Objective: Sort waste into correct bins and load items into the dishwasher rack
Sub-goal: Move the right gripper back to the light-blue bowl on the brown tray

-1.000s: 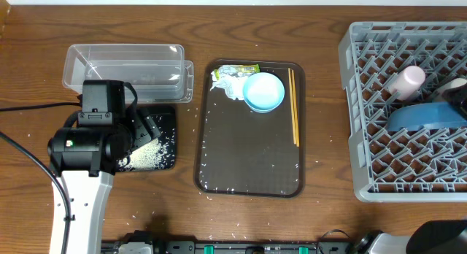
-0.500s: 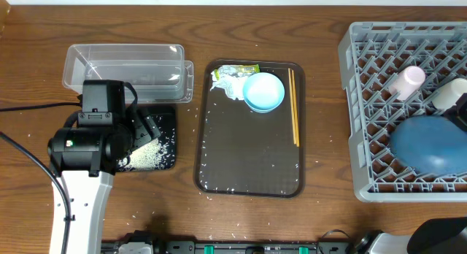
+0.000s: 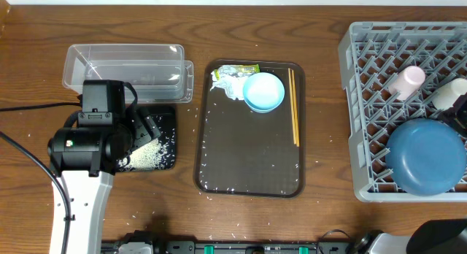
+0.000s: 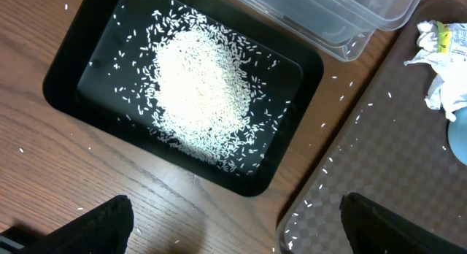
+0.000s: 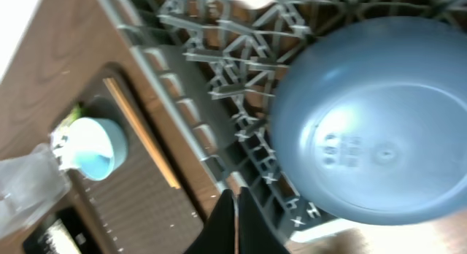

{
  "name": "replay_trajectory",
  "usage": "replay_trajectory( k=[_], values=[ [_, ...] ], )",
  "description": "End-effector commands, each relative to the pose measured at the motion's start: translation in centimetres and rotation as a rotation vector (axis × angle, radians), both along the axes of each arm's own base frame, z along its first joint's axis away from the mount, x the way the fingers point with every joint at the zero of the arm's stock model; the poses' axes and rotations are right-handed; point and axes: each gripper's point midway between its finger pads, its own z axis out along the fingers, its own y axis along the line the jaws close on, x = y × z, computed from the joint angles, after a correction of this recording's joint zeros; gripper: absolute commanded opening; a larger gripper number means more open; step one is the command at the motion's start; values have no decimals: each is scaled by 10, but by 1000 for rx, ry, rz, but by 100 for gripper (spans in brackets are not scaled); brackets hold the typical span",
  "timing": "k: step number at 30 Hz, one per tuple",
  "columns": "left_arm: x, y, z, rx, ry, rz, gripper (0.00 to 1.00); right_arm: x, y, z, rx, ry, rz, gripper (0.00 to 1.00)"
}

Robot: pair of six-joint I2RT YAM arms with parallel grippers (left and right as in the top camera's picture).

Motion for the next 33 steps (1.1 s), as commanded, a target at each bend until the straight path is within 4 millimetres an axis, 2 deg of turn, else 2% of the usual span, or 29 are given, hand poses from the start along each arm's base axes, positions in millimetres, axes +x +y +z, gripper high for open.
replay_trajectory(
  k=[1, 4, 7, 11, 16, 19, 20, 23, 25, 28, 33],
  values=[
    [0, 2, 3, 5, -6, 6, 93, 6, 34, 28, 41, -138, 128, 12],
    [0, 2, 3, 6, -5, 6, 93, 11, 56, 32, 61, -158, 203, 32],
    [0, 2, 3, 5, -6, 6, 93, 20, 87, 31, 64, -161, 307, 35],
    [0, 2, 3, 6, -5, 6, 93, 40, 140, 31, 34, -211, 482, 43],
    [0, 2, 3, 5, -6, 6, 93, 78, 201, 17, -116, -229, 579, 60],
    [0, 2, 3, 6, -5, 6, 93, 107, 241, 5, -221, -270, 612, 84],
    [0, 2, 3, 6, -6, 6, 93, 115, 257, 1, -236, -290, 641, 88],
    [0, 2, 3, 5, -5, 6, 93, 132, 305, -22, -247, -315, 729, 94],
    [0, 2, 3, 5, -5, 6, 93, 138, 327, -46, -262, -284, 772, 96],
    [0, 2, 3, 6, -6, 6, 93, 139, 357, -88, -281, -237, 869, 92],
    [0, 2, 3, 6, -5, 6, 93, 131, 382, -142, -373, -146, 944, 84]
  ],
)
